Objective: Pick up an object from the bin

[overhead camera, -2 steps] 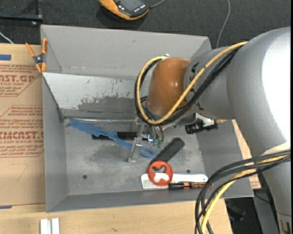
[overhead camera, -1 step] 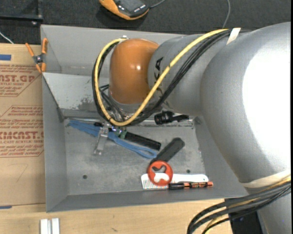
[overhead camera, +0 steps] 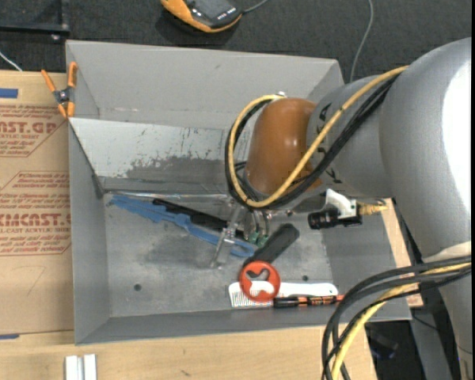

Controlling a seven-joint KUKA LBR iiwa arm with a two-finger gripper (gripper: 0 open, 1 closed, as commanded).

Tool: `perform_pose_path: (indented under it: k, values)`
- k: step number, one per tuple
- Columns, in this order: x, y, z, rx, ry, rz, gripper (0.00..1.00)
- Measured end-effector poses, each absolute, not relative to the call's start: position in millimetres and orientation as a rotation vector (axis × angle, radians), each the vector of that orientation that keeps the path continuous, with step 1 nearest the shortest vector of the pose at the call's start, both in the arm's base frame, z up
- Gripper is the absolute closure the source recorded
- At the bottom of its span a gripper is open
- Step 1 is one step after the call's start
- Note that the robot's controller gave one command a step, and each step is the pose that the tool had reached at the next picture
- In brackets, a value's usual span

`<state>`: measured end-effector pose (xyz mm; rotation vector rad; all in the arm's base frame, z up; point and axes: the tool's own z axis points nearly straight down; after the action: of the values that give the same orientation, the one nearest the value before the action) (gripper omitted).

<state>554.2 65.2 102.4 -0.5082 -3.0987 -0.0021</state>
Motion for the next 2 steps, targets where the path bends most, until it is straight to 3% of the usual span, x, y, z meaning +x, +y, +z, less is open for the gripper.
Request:
perform_pose_path:
  k: [1,2]
  values:
    - [582.4,100,69,-0.461,-3.111,-0.008,0.0]
    - [552.1,43,70,-0.54,-3.095,-0.001,1.0]
